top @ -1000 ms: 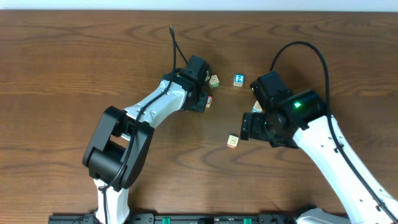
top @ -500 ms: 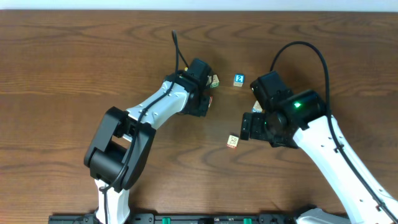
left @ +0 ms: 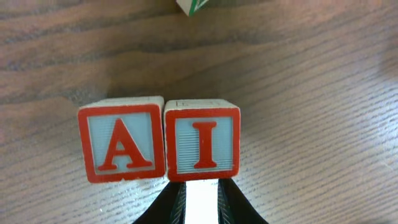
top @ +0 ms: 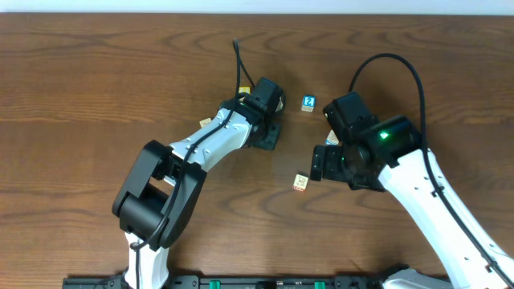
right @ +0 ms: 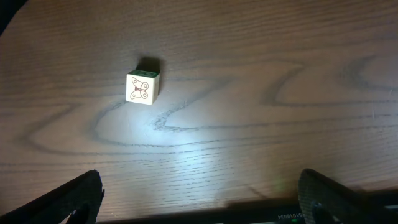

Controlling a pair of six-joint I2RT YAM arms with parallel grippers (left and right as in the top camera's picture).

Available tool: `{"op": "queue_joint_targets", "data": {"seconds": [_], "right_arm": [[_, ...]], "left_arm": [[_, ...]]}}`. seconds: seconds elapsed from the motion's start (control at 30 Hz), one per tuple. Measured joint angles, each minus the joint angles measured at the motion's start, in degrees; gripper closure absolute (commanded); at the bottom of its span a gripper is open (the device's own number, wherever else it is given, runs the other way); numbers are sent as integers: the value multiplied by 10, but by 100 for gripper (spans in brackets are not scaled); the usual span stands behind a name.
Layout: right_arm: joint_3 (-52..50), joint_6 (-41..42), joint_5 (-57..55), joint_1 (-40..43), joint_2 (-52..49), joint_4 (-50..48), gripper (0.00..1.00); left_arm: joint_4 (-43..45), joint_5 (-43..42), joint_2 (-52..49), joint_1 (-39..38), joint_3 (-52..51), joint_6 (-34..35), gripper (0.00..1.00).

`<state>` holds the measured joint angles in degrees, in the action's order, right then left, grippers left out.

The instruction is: Spell out Ai2

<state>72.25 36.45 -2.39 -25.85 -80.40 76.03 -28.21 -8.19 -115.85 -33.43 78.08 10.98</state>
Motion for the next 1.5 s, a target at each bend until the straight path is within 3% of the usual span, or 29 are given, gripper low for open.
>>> {"op": "queue_joint_targets", "data": {"seconds": [0.63, 0.97, 1.1, 1.3, 1.5], "right_arm": [[0, 0, 0, 0, 0, 0, 1], [-2, 22, -26, 0, 0, -7, 1], [-34, 37, -47, 0, 0, -62, 1], [-59, 40, -47, 2, -49, -140, 3], [-60, 38, -42, 19, -141, -216, 3]], "left_arm": [[15, 11, 0, 0, 0, 0, 82], [-35, 23, 52, 0, 0, -18, 82], [-57, 87, 126, 0, 0, -30, 73], [-59, 157, 149, 3, 0, -62, 72], [-59, 160, 140, 49, 0, -67, 71]]}}
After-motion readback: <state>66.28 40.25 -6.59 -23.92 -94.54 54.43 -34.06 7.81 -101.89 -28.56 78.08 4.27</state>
